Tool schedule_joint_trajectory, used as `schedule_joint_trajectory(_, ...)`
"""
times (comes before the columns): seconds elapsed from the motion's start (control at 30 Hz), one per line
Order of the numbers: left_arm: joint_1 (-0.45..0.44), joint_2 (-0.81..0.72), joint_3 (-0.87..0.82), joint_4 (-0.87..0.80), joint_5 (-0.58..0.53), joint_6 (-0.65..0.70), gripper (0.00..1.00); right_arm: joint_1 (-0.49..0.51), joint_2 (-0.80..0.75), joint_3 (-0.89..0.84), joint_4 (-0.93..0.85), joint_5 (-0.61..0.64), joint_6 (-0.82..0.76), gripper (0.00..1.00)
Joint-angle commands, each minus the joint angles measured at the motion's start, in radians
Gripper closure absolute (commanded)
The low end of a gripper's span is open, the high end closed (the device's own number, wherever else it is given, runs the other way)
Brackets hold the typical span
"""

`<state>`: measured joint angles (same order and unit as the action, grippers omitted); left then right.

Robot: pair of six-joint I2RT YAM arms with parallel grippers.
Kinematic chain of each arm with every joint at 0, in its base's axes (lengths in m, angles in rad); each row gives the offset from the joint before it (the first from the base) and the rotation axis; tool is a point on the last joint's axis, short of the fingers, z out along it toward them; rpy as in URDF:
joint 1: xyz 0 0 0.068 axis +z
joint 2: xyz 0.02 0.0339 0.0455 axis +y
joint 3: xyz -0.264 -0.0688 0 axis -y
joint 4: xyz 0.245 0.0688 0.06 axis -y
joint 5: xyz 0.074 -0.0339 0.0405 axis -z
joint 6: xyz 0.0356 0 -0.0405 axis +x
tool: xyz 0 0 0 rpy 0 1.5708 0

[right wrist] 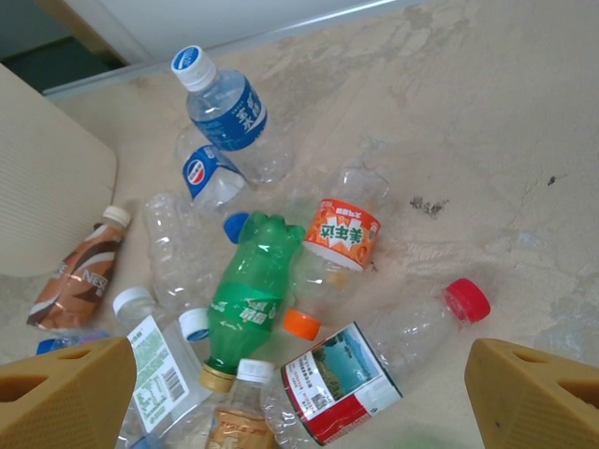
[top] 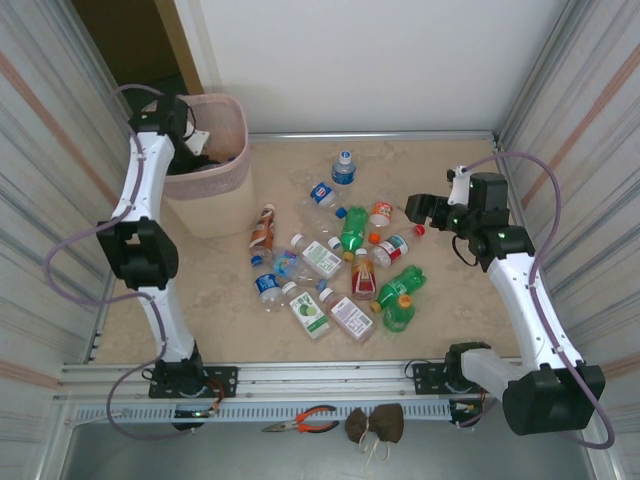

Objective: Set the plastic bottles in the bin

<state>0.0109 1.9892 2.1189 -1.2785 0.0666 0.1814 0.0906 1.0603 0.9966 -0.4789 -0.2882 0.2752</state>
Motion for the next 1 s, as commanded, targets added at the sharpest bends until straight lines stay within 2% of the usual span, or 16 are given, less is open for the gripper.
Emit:
schedule_joint_trajectory(0.0, -0.006, -0.088, 0.0, 0.005, 0.062, -0.007, 0.26, 0.009, 0.011, 0.004, 0.014, -0.011, -0.052, 0.1)
schedule_joint_trajectory(0.17, -0.007, -0.17, -0.007, 0.015, 0.104, -0.005, 0.26, 0.026, 0.104, 0.048, 0.087, -0.065, -0.118, 0.11)
schedule_joint_trajectory(0.53, 0.024, -0.421, -0.143, 0.122, 0.281, -0.022, 0.23, 0.167, 0.394, 0.114, 0.384, -0.108, -0.343, 0.11)
schedule_joint_trajectory(0.97, 0.025, -0.788, -0.513, 0.412, 0.498, -0.146, 0.22, 0.209, 0.83, 0.351, 0.624, -0.151, -0.358, 0.08)
